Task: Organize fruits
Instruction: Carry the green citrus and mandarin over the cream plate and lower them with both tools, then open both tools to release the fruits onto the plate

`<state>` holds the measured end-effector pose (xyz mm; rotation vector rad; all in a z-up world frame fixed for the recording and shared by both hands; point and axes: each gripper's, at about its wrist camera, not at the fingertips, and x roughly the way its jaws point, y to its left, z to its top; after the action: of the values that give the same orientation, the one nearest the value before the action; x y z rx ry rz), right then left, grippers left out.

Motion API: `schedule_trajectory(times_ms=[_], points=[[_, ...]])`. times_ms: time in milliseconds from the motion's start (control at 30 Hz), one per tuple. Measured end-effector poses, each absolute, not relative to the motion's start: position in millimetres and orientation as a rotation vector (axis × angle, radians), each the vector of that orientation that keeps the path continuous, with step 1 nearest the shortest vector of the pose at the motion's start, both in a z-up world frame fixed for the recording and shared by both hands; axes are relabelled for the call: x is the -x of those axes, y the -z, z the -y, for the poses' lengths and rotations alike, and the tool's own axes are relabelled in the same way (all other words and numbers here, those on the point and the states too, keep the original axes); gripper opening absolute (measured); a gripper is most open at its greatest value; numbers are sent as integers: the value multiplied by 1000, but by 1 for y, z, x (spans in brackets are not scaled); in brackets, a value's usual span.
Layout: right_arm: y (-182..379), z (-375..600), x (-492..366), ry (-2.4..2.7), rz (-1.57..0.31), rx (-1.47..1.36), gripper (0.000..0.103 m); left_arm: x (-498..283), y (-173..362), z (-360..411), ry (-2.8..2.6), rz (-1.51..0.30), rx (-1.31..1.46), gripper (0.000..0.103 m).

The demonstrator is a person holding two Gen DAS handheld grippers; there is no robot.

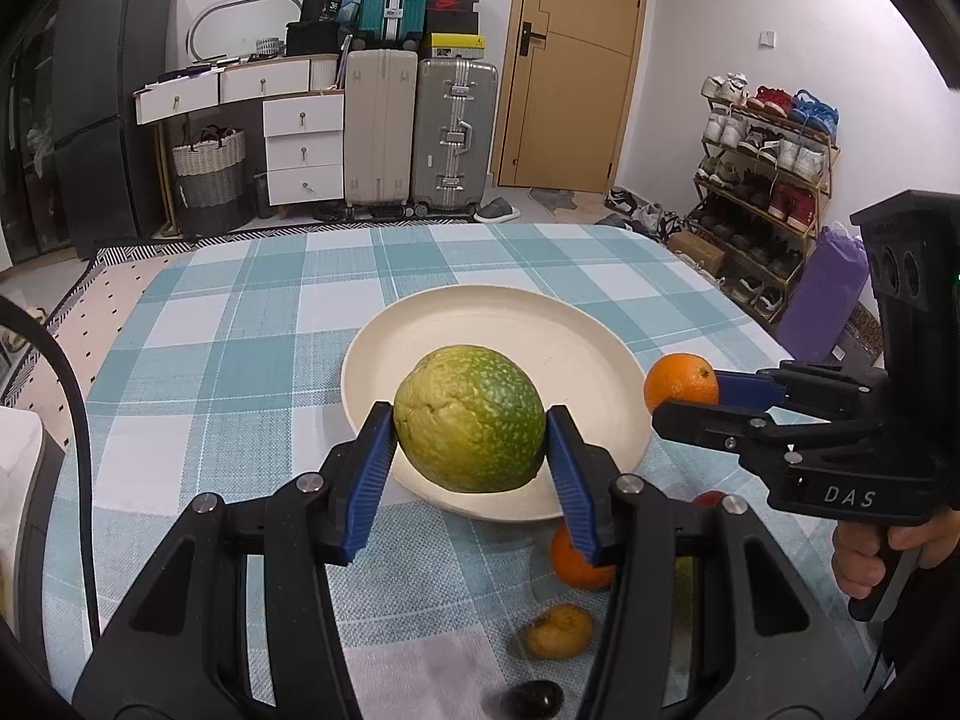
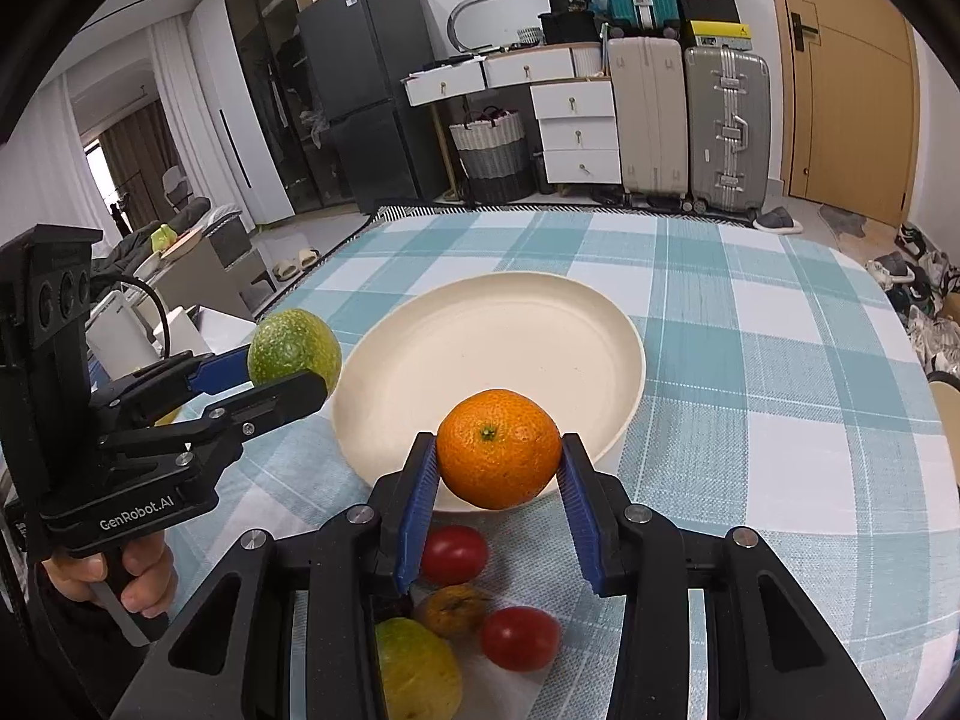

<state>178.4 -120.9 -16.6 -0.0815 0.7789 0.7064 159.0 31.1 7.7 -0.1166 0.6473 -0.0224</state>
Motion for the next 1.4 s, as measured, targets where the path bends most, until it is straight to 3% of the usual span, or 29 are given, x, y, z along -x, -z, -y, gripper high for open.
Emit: schedule_trajectory(times_ms=[633, 1333, 1400], points=[[38, 118, -213, -685, -836, 79, 41, -206, 28, -38, 17, -751, 105, 48], [46, 97, -218, -704, -851, 142, 41, -201, 32, -36, 38, -756, 97, 46], [42, 100, -216, -689, -815, 141, 49, -197, 28, -37, 43, -741, 105, 46]])
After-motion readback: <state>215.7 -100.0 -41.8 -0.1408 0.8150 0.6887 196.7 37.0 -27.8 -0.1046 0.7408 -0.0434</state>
